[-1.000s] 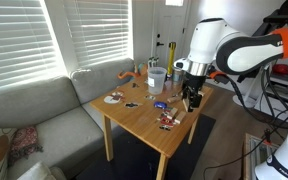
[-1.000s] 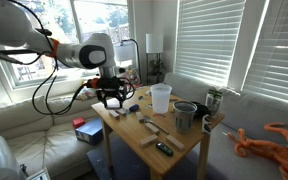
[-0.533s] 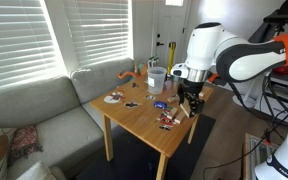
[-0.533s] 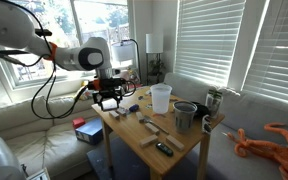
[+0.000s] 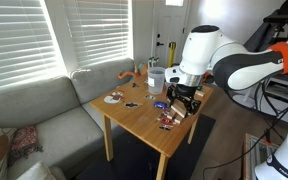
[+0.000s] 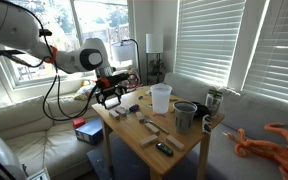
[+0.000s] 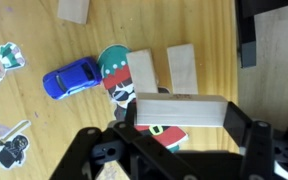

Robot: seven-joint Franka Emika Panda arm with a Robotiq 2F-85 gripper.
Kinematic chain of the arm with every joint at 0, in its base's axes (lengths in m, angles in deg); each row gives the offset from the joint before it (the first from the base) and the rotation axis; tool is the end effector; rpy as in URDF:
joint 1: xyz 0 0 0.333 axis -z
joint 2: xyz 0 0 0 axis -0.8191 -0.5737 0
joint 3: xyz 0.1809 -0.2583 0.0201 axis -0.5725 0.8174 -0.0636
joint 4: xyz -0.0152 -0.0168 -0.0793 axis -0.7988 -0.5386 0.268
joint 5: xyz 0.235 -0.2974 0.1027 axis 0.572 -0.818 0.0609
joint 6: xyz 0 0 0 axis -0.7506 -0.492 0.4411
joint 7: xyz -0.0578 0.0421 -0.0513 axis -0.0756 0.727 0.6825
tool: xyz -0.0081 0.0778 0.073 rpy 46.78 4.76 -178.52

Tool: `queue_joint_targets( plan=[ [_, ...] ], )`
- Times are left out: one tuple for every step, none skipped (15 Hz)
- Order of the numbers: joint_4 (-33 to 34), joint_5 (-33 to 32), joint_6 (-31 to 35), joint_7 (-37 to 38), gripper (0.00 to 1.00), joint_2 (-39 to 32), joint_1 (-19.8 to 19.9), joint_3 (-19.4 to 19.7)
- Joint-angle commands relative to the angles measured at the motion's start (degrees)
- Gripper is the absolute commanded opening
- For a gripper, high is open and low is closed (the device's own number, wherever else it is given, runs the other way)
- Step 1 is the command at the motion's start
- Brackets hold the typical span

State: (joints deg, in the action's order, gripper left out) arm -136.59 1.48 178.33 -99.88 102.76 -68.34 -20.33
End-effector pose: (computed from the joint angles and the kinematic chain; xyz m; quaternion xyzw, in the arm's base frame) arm 0.4383 0.1380 0.4372 0.7826 0.6162 0.0130 0.0871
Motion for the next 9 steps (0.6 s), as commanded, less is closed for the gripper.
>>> queue_joint_targets(
  plan=[
    [1.59,-1.29,2.51,-6.6,0.6,-2.23,-0.28,-0.33],
    [1.62,-1.17,2.8,-7.87,0.6,-2.59,-0.16,-0.4],
    [1.65,-0.88,2.84,-8.92,0.6,-2.91,-0.04,-0.43],
    [1.55,-0.66,2.72,-9.8,0.6,-3.1,0.09,-0.43],
    [1.54,-0.48,2.27,-10.3,0.6,-3.26,0.24,-0.44],
    [1.53,-0.39,2.06,-11.02,0.6,-3.35,0.31,-0.42],
    [1.5,-0.37,2.04,-11.46,0.6,-3.45,0.39,-0.44],
    [1.51,-0.25,2.01,-11.88,0.6,-3.55,0.43,-0.44],
    [1.49,-0.12,2.14,-12.52,0.6,-3.64,0.44,-0.41]
  ],
)
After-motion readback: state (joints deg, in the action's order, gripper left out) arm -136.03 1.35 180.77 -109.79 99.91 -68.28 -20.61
